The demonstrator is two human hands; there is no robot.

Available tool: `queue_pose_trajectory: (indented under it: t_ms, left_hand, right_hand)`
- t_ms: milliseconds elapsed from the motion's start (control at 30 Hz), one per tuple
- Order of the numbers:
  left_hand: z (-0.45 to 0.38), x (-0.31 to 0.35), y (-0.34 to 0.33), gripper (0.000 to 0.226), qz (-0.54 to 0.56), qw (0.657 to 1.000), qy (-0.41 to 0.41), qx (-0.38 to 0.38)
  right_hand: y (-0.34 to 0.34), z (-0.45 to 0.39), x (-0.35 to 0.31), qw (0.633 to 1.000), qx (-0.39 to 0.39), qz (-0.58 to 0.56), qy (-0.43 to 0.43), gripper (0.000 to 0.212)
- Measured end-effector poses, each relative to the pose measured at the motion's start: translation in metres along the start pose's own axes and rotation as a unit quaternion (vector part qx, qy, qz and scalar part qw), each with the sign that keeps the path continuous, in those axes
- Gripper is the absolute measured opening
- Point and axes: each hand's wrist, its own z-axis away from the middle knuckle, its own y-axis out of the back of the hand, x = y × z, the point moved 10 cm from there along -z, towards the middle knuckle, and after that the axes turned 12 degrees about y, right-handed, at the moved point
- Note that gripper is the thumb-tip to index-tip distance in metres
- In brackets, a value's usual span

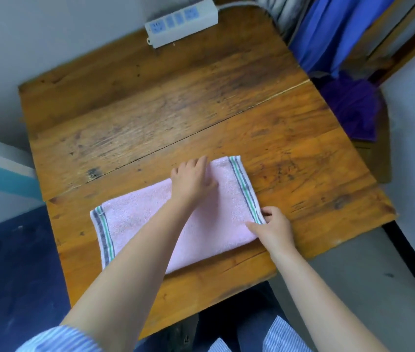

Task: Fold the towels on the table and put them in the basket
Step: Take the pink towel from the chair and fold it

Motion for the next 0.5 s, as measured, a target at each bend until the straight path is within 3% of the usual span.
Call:
queue_pose_trajectory:
  t_ms: [133,300,433,500]
  left_hand:
    - [-0.024,0.039,0.000,0.058,0.012,0.998,-0.029,-0.058]
    - [-0.054,0.070,0.000,0.058,-0.076,0.985,-0.070,-0.141]
    - [-0.080,0.086,0.020,0.040,-0.021,0.983,-0.056,-0.174]
    - [-0.094,0.088,0.033,0.041,0.005,0.982,-0.029,-0.184]
  right_hand:
    - [0.007,-0.017,-0.007,0.995,-0.073,-0.052,-0.033,0.040]
    - [0.021,-0.064,-0.037,0.989,-0.130,0.071,0.013,0.011]
    - [0.041,-0.097,-0.077,0.972,-0.135,0.173,0.085,0.019]
    - [0.053,-0.113,-0.097,0.961,-0.126,0.214,0.118,0.020]
